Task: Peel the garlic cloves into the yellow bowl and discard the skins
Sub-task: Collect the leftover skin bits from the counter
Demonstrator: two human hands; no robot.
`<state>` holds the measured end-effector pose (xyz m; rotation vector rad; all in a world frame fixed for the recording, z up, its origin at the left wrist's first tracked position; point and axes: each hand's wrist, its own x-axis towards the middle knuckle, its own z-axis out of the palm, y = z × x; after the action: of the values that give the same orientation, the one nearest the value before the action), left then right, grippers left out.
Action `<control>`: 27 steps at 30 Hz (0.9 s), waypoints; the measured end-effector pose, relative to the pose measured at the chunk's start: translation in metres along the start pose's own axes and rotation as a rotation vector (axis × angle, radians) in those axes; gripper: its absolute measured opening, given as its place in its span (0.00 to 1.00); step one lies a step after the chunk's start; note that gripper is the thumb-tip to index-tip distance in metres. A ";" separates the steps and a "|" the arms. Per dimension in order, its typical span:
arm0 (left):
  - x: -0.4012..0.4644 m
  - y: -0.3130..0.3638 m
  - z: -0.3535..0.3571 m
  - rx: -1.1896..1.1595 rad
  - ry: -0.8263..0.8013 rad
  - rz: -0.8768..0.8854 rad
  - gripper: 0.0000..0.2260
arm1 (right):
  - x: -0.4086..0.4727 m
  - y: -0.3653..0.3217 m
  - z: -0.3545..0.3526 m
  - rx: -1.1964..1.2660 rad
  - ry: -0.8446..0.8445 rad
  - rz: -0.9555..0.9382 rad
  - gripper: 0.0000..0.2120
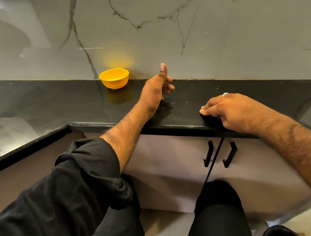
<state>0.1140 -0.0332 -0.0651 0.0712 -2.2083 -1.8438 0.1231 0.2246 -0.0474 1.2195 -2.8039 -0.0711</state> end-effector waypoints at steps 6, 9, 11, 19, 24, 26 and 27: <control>-0.007 0.002 0.015 0.013 -0.046 0.030 0.32 | -0.023 0.003 -0.003 -0.029 0.023 0.048 0.24; -0.013 0.008 0.029 0.014 -0.081 0.032 0.34 | -0.036 0.010 -0.004 -0.048 0.045 0.106 0.22; -0.017 0.011 0.040 0.017 -0.115 0.044 0.34 | -0.043 0.016 -0.003 -0.050 0.087 0.139 0.20; -0.037 0.024 0.116 0.025 -0.310 0.086 0.34 | -0.090 0.030 0.008 -0.085 0.206 0.145 0.17; -0.063 0.036 0.180 0.075 -0.463 0.178 0.33 | -0.135 0.038 0.015 -0.127 0.258 0.157 0.14; -0.070 0.038 0.196 0.068 -0.487 0.216 0.33 | -0.165 0.048 0.024 -0.165 0.288 0.208 0.13; -0.075 0.036 0.208 0.066 -0.505 0.237 0.32 | -0.187 0.052 0.033 -0.174 0.289 0.262 0.14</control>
<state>0.1431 0.1886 -0.0752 -0.6843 -2.4575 -1.7987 0.2093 0.3976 -0.0870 0.7511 -2.6119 -0.1087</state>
